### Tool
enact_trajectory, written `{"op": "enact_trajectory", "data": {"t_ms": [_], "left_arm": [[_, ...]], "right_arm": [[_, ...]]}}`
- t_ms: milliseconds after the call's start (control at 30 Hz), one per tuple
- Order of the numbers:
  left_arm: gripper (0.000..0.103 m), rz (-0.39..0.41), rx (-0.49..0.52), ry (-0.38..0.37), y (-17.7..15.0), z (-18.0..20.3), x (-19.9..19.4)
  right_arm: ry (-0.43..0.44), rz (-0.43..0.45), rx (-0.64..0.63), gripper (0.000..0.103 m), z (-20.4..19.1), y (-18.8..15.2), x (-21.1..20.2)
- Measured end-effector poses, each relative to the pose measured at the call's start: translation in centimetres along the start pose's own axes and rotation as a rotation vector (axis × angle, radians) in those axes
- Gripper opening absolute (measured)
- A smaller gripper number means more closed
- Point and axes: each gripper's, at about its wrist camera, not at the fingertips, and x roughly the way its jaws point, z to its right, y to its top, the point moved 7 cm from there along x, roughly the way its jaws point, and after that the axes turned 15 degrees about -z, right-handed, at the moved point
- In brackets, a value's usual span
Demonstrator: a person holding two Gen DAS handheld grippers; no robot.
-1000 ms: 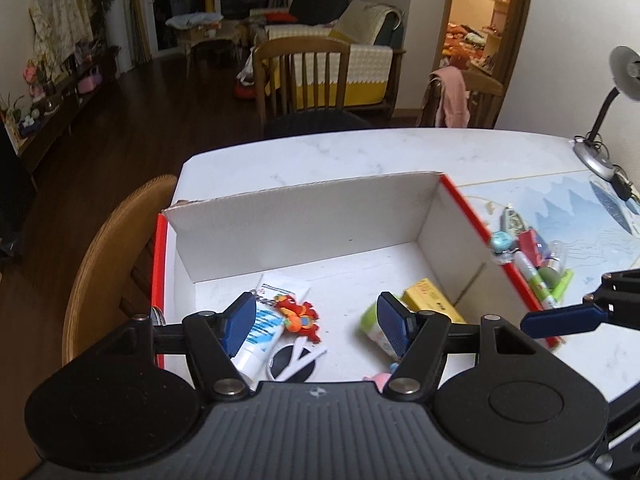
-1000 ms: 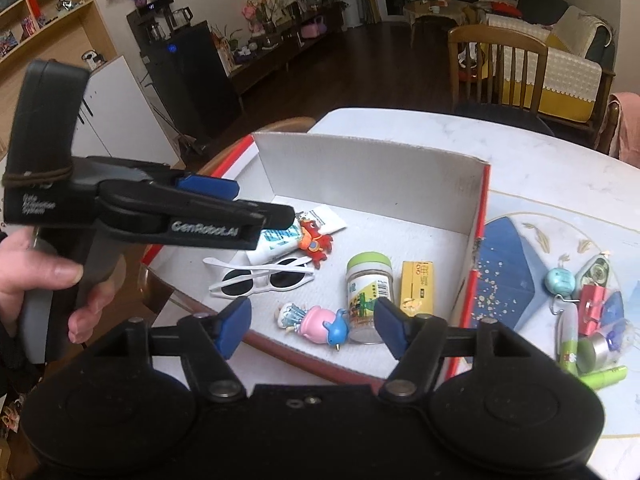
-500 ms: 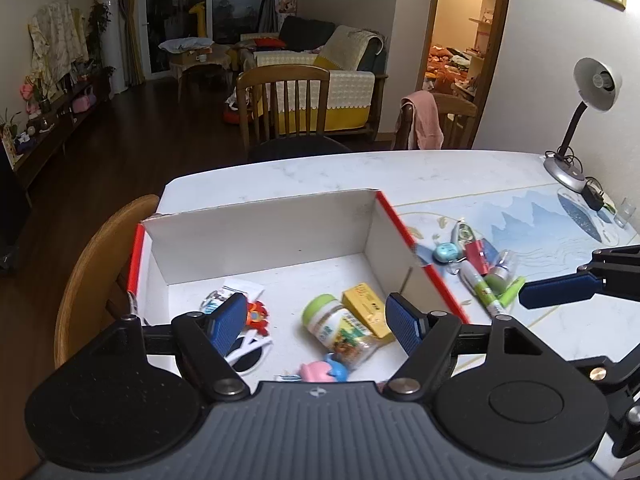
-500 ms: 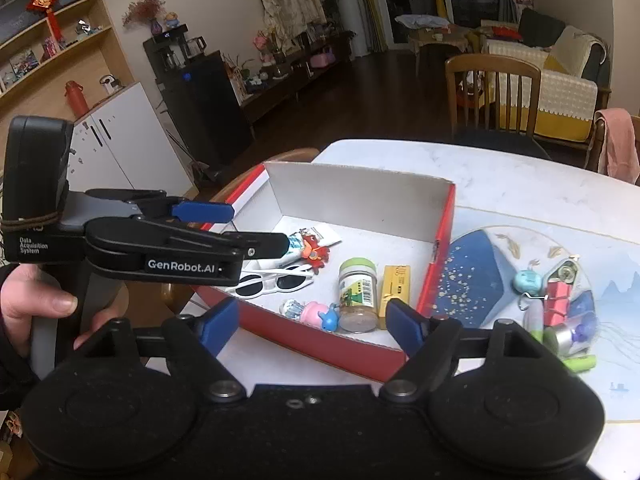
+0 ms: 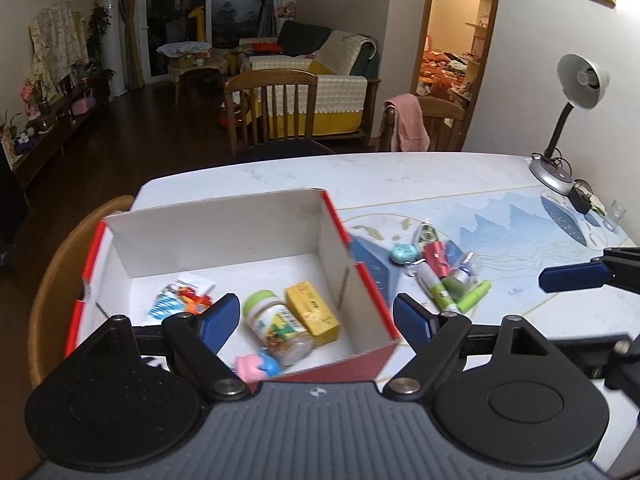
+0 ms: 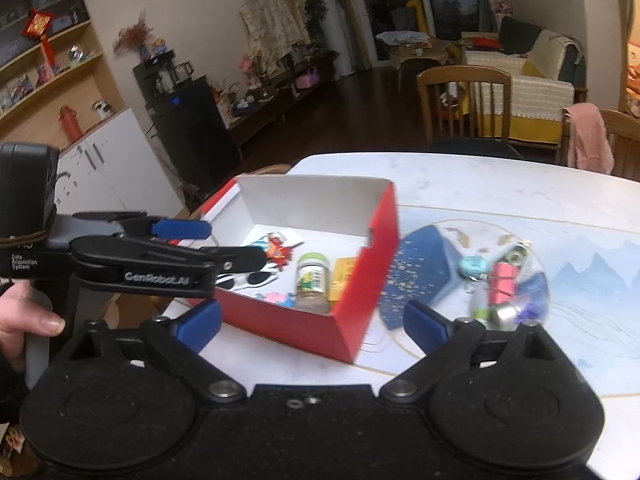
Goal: Organize rigid objects
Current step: 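Move both tools back over the remaining pile of items, then grasp the white glue stick with the left tool while the right tool grasps the blue-bead jar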
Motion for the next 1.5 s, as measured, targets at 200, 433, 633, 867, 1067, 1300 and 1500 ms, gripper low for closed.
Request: {"op": "enact_trajectory", "data": {"t_ms": [200,433,633,867,1067,1300,1500], "left_arm": [[0.087,-0.008,0.018,-0.029,-0.3,3.4,0.8],[0.094,-0.021,0.041,-0.051,-0.3,7.2,2.4],[0.101,-0.032,0.039,-0.058,-0.4,10.2,4.3],[0.101,-0.081,0.052,-0.075,-1.4,13.5,7.9],[0.101,-0.101,0.072,-0.043,-2.0,15.5,11.4],[0.101,-0.124,0.071,0.014,-2.1,16.2,15.3],[0.101,-0.120,0.082,0.022,-2.0,16.6,17.1]], "right_arm": [[-0.035,0.032,0.065,0.102,4.4,-2.0,-2.1],[-0.087,0.038,0.136,0.102,9.6,-3.8,-3.6],[-0.137,0.039,0.148,0.102,13.5,-4.5,-4.3],[-0.167,-0.002,0.159,0.102,17.1,-5.2,-3.7],[-0.179,-0.046,0.153,0.102,19.4,-5.2,-1.6],[-0.180,-0.105,0.136,0.102,20.8,-4.3,1.5],[-0.173,-0.124,0.107,0.101,20.7,-2.7,4.1]]}}
